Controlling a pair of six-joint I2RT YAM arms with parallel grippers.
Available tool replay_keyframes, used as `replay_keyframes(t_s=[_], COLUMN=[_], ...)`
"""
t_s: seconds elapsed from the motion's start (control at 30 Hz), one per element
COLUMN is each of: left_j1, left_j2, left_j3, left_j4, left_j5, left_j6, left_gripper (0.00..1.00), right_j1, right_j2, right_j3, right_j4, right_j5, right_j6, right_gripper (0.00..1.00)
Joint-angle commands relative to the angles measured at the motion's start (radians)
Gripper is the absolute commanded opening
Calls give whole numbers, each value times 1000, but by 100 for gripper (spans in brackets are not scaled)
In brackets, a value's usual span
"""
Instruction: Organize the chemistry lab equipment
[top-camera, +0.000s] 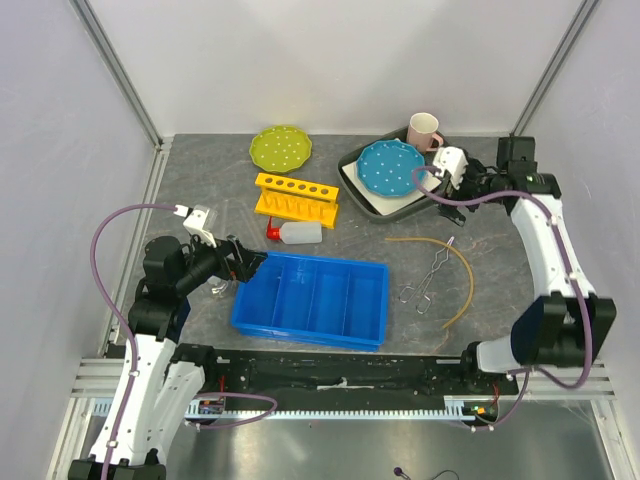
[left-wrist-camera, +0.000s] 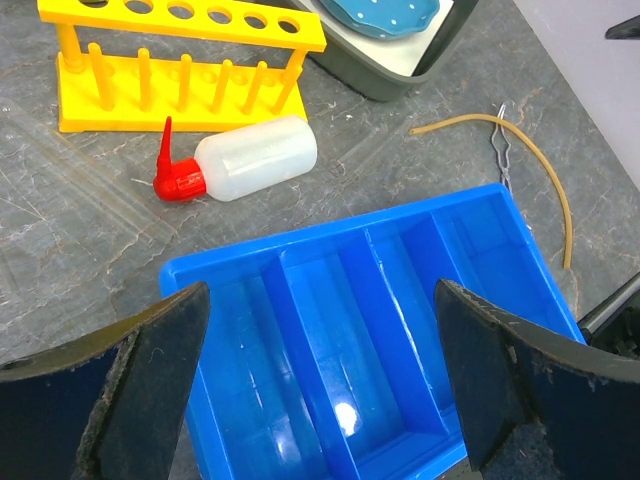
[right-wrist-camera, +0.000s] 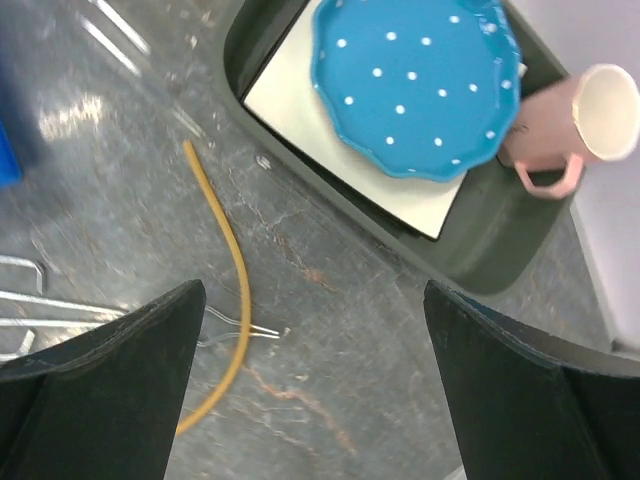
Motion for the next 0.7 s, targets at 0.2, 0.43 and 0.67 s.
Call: replay_keyframes(t_s=[0.2, 0.43, 0.67], left_j1=[-8, -13, -14], left_j2=[0, 23, 37], left_j3=[7, 10, 10], left_j4=[44, 38, 39], left_j5=[-7, -11, -14], left_j6=[31, 37, 39], left_gripper=[100, 100, 100], right_j1=[69, 115, 132], right_j2=[385, 582, 690], right_j3=[295, 429, 467], right_j4=[-268, -288, -300], right_j5=[25, 78, 138], right_j6=[-587, -621, -631], right_gripper=[89, 67, 52])
